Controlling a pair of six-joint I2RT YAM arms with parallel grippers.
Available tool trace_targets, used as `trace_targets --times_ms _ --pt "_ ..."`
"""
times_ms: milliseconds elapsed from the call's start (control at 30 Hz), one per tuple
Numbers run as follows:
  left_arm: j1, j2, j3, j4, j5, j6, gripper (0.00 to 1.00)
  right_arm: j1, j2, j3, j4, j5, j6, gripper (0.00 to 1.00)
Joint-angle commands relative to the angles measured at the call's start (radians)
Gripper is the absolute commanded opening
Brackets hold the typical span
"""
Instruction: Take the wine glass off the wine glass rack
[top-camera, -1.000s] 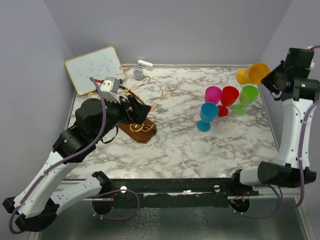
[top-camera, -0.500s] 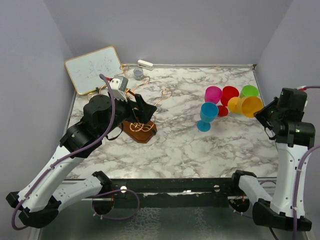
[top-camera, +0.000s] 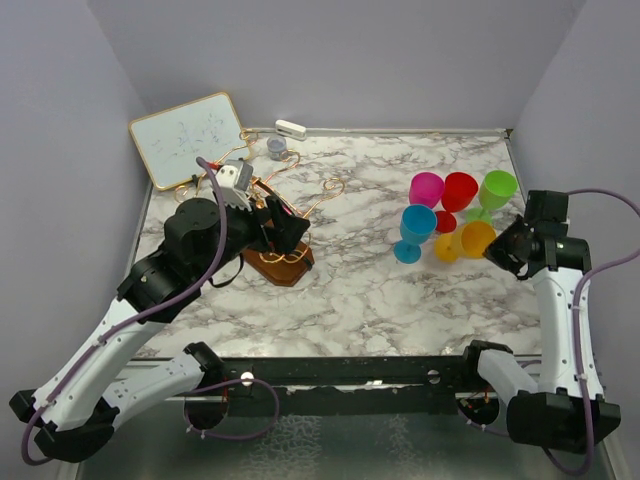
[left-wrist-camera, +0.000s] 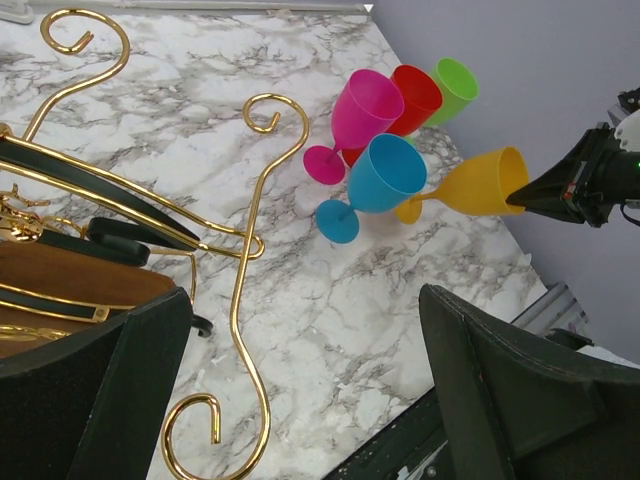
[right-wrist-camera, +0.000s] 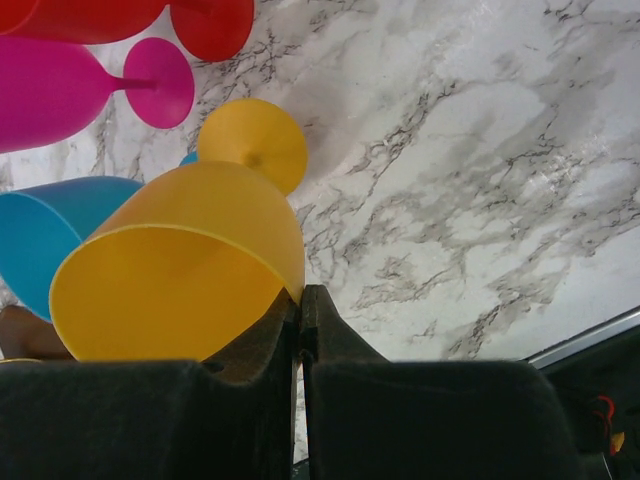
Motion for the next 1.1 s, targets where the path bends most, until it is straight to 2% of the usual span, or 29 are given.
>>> trace_targets --times_ms 0,200,400,500,567,833,967,1067 --pt "0.001 -0.019 -0.021 0.003 -0.001 -0.006 0.99 0.001 0.038 -0.044 0.113 -0.012 -0.004 0.03" --pt "0.001 -0.023 -0.039 -0.008 -0.006 -0.006 0.99 0.001 0.085 -0.070 0.165 -0.008 0.003 0.08" --pt "0.001 -0.023 -0.048 -0.013 -0.013 -0.006 0.99 0.001 0.092 -0.035 0.187 -0.021 -0.006 0.32" --pt "0.001 -0.023 -0.055 -0.007 -0.015 -0.006 0.99 0.001 0.093 0.004 0.189 -0.022 -0.021 0.52" --pt "0.001 -0.023 -0.057 -0.002 -0.013 -0.008 0.99 0.002 0.098 0.036 0.176 -0.020 -0.029 0.61" --pt "0.001 -0.034 -0.066 -0.002 -0.015 -0.014 0.99 0.003 0.037 0.162 0.167 -0.063 -0.067 0.82" --pt "0.001 -0.061 -0.084 0.011 -0.023 -0.017 0.99 0.003 0.006 0.205 0.198 -0.101 -0.104 0.99" --pt "0.001 -0.079 -0.097 0.007 -0.041 -0.017 0.99 0.003 -0.027 0.193 0.276 -0.165 -0.118 1.00"
